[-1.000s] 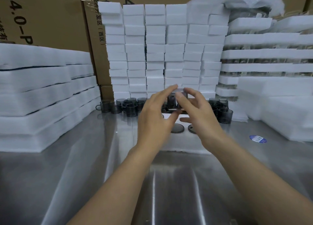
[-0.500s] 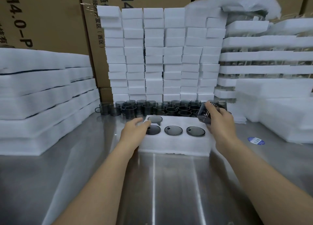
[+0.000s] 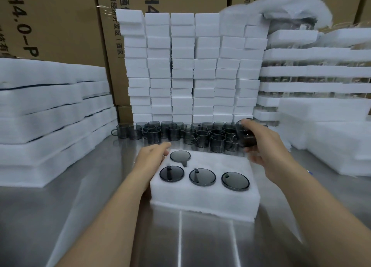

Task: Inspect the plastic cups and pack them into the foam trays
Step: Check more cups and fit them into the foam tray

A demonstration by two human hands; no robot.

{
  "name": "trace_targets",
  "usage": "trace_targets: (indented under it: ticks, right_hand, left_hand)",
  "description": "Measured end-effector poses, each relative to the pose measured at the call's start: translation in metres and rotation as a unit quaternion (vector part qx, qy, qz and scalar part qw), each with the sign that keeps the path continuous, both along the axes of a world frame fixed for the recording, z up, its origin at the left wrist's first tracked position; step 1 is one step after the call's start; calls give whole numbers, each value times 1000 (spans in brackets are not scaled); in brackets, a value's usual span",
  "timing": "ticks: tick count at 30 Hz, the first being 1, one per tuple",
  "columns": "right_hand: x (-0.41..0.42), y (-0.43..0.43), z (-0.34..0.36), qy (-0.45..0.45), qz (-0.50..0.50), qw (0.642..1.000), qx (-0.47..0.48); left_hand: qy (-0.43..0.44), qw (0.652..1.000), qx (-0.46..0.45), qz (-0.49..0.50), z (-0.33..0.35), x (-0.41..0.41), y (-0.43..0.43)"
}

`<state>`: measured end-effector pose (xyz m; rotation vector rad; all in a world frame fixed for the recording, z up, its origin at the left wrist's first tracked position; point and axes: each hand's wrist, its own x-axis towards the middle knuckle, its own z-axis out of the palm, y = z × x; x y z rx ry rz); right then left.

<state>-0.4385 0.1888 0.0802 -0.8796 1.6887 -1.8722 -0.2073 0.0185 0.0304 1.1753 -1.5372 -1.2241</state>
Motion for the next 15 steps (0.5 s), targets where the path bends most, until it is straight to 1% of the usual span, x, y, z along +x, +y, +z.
trace_targets:
  ticks: [2,4,7,10,15]
  right_hand:
    - [4,-3,2,-3,39,999,4]
    - [7,-3,2,3,80,997,14]
    - [12,-2,1,30,117,992,24]
    - [15,-3,0,47,131,990,19]
    - [20,-2,1,119,123,985,18]
  left_hand:
    - [25,999,24,-15,-1,1,-2]
    - [29,999,33,-27,-2,1,-4]
    - [31,999,12,2,-4,0,-7]
    - [28,1000,1,15,-5,-1,-10]
    - [13,1000,12,-8,-6,-7,-12]
